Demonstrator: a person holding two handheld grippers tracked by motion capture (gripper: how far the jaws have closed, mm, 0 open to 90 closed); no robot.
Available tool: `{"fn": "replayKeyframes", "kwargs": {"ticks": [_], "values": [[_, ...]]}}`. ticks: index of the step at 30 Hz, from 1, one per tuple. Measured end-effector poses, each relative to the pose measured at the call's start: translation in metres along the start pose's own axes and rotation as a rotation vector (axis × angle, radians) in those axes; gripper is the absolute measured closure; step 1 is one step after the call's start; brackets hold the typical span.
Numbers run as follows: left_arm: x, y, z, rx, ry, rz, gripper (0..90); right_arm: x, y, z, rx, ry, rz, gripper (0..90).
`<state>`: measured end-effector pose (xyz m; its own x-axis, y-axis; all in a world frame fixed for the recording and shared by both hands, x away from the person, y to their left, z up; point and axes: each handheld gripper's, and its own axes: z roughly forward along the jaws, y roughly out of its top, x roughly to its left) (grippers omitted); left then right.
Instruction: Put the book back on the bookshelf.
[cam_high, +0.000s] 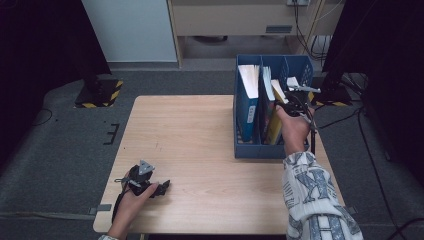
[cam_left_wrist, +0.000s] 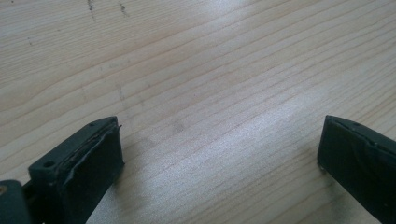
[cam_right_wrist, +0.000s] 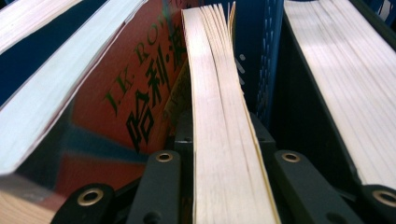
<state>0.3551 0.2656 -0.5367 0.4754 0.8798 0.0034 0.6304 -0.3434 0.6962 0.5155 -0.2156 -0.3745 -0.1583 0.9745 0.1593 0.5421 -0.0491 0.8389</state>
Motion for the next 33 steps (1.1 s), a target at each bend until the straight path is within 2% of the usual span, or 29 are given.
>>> {"fn": "replayKeyframes", "kwargs": {"ticks": [6,12,20,28,33], "values": [[0.000,0.000,0.000,0.000,0.000,0.000,0.0,0.001,-0.002,-0.006,0.000,0.021,-0.005,70.0],[0.000,0.000,0.000,-0.001,0.000,0.000,0.0,0.001,-0.001,-0.010,-0.014,0.037,0.028,67.4],[0.000,0.000,0.000,-0.001,-0.001,0.000,0.0,0.002,0.005,-0.018,-0.026,0.046,0.045,69.6],[0.000,0.000,0.000,-0.001,-0.001,0.000,0.0,0.006,0.008,-0.019,-0.015,0.030,0.012,73.4],[0.000,0.000,0.000,-0.001,-0.001,0.001,0.0,0.006,0.008,-0.019,-0.016,0.033,0.015,74.8]]}}
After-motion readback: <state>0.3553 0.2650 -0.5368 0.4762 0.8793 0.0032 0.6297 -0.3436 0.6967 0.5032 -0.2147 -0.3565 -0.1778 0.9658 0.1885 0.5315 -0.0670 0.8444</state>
